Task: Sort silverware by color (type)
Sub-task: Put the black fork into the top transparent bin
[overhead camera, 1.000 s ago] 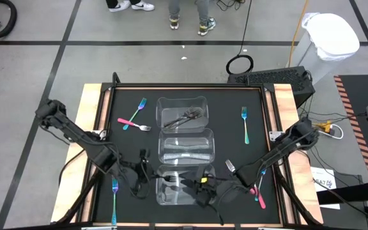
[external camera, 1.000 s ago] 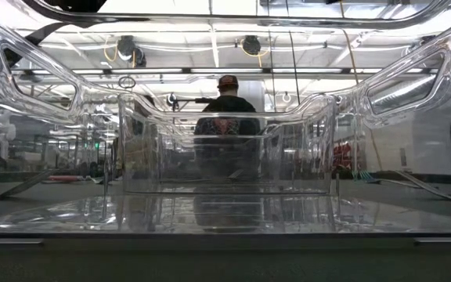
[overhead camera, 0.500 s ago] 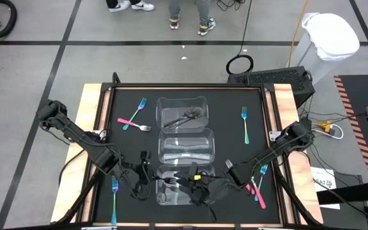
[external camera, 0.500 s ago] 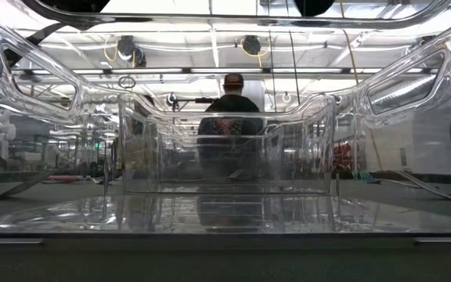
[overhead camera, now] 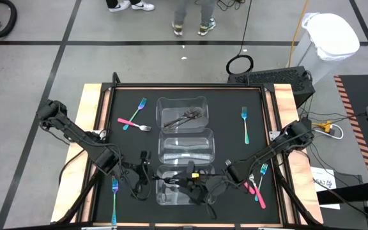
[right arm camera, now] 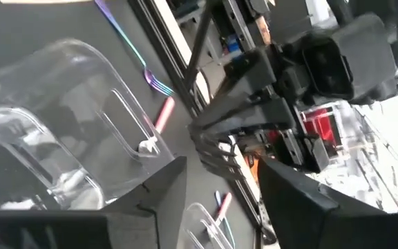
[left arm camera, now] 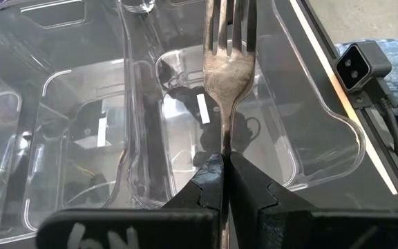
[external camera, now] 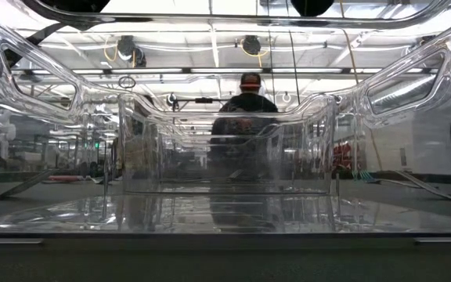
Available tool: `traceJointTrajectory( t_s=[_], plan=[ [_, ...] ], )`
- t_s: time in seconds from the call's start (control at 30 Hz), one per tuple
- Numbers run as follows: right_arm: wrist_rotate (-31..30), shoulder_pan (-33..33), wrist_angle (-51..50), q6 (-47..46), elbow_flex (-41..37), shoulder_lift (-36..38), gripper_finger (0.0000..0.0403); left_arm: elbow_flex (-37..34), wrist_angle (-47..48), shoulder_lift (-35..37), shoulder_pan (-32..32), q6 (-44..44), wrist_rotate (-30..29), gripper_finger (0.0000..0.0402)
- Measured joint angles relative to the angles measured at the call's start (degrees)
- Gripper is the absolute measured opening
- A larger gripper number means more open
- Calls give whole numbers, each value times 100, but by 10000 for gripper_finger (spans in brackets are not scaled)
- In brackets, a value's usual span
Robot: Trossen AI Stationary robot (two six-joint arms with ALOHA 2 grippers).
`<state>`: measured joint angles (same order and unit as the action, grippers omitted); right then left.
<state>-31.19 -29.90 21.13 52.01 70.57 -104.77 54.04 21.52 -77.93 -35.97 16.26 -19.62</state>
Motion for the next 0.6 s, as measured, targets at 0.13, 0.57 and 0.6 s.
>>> traceJointTrajectory(
  t_s=[0.13,0.57,0.6],
  plan=[
    [426,72,-43,-167,0,0,148,0,0,-15,0,145,-2,12],
    [672,141,-167,-324,0,2,96,-2,9,-76,4,289,150,12],
    [784,162,-205,-350,0,4,91,-2,11,-76,9,318,165,12]
  ],
)
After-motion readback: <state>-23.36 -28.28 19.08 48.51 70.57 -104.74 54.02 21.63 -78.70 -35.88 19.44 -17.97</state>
